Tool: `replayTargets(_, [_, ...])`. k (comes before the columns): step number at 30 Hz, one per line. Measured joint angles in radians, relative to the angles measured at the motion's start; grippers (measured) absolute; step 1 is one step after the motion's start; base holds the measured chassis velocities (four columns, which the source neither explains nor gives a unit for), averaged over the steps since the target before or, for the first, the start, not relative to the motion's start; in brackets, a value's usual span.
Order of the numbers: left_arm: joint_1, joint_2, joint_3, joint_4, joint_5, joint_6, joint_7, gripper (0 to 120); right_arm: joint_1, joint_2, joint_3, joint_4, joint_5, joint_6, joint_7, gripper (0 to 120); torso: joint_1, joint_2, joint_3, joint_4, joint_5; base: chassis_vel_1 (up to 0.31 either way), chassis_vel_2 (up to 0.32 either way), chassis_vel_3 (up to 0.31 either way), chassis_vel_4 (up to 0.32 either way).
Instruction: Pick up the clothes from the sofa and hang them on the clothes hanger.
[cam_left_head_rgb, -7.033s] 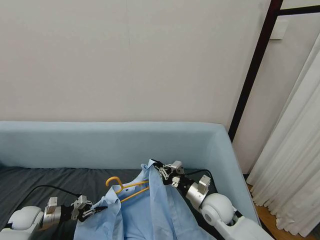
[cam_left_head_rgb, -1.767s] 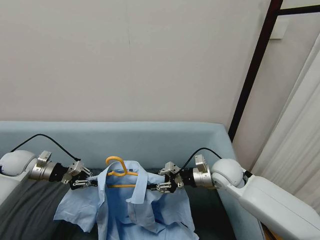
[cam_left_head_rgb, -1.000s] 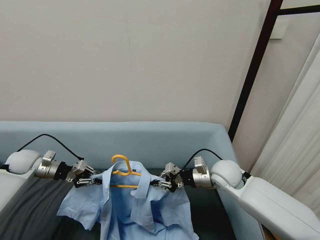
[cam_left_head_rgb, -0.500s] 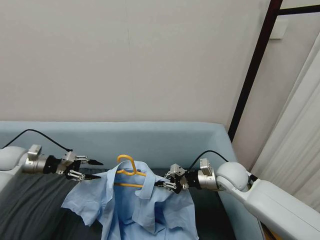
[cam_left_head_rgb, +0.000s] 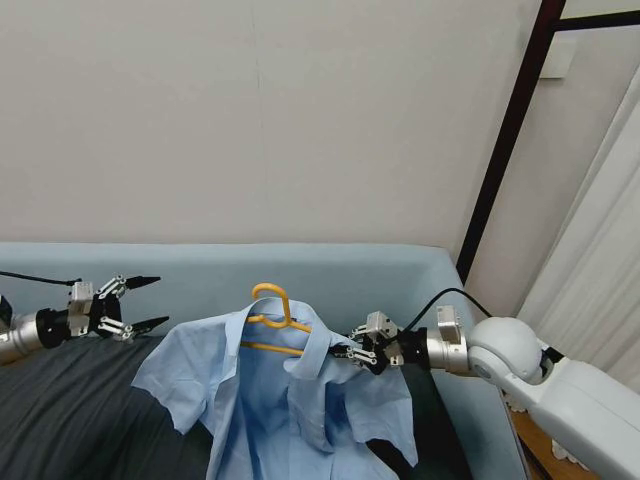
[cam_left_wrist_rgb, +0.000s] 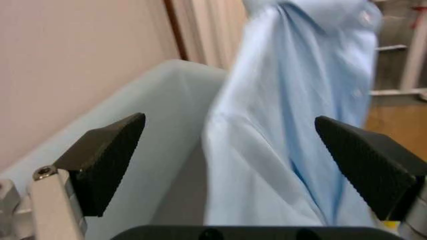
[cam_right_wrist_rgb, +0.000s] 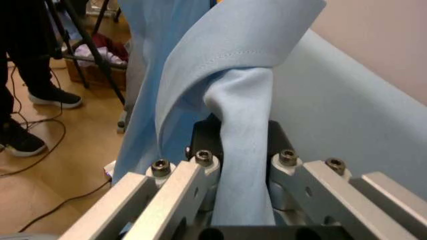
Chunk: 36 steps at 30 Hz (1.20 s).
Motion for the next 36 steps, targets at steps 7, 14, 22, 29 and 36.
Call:
replayTargets(7, [-0.007,-0.022,0.022,0.000,0.071,0.000,0.033,100,-0.059,-0.045,0.072,0.059,0.017,0.000,-0.007,7,0.000,0.000,0.000,-0.0005,0.0001,0.000,0.000,0.000,0.000])
replayTargets(14, [-0.047,-0.052,0.060,0.017,0.134,0.017,0.060,81,-0.111,-0.067,0.122,0.085,0.022,0.016,-0.036,7,0.000,0.000,0.000,-0.0005,0.0000,0.000,0.000,0.000,0.000])
replayTargets(22, [-0.071,-0.030,0.056,0.035,0.167,0.042,0.115,52,-0.125,-0.081,0.137,0.079,0.015,0.026,-0.044,7,0.000,0.000,0.000,-0.0003,0.0001,0.000,0.000,0.000,0.000])
replayTargets(29, [-0.072,-0.015,0.057,0.029,0.167,0.042,0.116,28,-0.120,-0.085,0.137,0.077,0.015,0.032,-0.055,7,0.000,0.000,0.000,-0.0002,0.0000,0.000,0.000,0.000,0.000])
replayTargets(36, [-0.075,-0.006,0.060,0.029,0.166,0.042,0.116,1,-0.119,-0.089,0.139,0.075,0.020,0.035,-0.056,7,0.000,0.000,0.000,-0.0003,0.0000,0.000,0.000,0.000,0.000])
